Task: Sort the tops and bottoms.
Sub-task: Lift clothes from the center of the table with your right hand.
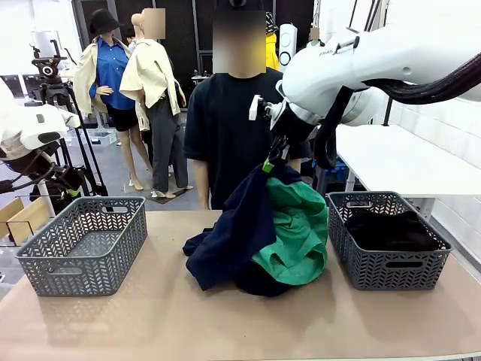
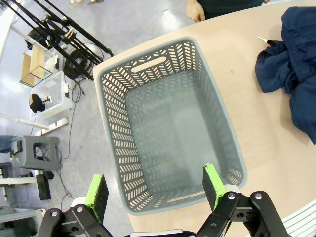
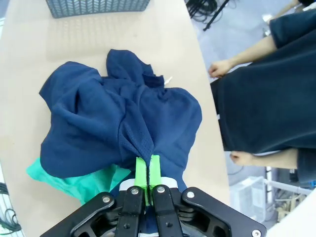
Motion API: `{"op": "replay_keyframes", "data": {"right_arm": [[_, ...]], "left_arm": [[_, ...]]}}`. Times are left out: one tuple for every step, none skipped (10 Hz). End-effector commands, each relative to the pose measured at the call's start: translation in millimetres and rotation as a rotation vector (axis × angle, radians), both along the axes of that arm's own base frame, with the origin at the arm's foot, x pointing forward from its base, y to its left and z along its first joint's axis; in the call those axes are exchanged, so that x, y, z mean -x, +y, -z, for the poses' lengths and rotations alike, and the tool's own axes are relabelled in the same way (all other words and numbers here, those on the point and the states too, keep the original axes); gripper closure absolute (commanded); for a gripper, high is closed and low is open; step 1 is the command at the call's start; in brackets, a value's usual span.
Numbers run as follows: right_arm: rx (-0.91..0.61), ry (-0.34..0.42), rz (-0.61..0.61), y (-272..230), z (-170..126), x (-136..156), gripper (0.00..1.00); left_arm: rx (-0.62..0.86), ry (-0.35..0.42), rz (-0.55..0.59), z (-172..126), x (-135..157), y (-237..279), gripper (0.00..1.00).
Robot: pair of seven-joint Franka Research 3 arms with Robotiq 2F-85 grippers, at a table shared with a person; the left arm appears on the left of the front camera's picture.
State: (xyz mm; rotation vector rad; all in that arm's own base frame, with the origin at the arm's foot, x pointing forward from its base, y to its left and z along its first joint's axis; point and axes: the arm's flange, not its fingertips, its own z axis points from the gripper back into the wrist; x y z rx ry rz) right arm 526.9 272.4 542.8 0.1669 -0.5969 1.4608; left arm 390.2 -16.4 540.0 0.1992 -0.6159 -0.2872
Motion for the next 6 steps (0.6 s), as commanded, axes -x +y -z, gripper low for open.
{"op": "replay_keyframes", "data": {"right_arm": [[-0.016,0.014,-0.048,3.4,19.3,3.4,1.0],[-0.013,0.019,-0.053,4.8,21.8,4.4,0.86],[-0.005,0.02,-0.069,5.1,23.9,3.9,0.71],[0.005,0.015,-0.082,5.2,25.6,4.8,0.71],[0.012,0.019,-0.094,5.7,27.6,6.4,0.71],[0.009,0.02,-0.09,6.4,29.2,6.1,0.63]], "left_arm": [[-0.004,-0.004,0.0,-1.0,-0.8,-0.5,0.0],[-0.004,-0.004,0.0,-1.0,-0.8,-0.5,0.0],[-0.004,-0.004,0.0,-1.0,-0.8,-0.5,0.0],[-0.004,-0.004,0.0,-1.0,-0.8,-0.5,0.0],[-0.004,-0.004,0.0,-1.0,-0.8,-0.5,0.0],[-0.004,-0.004,0.0,-1.0,-0.8,-0.5,0.0]]}}
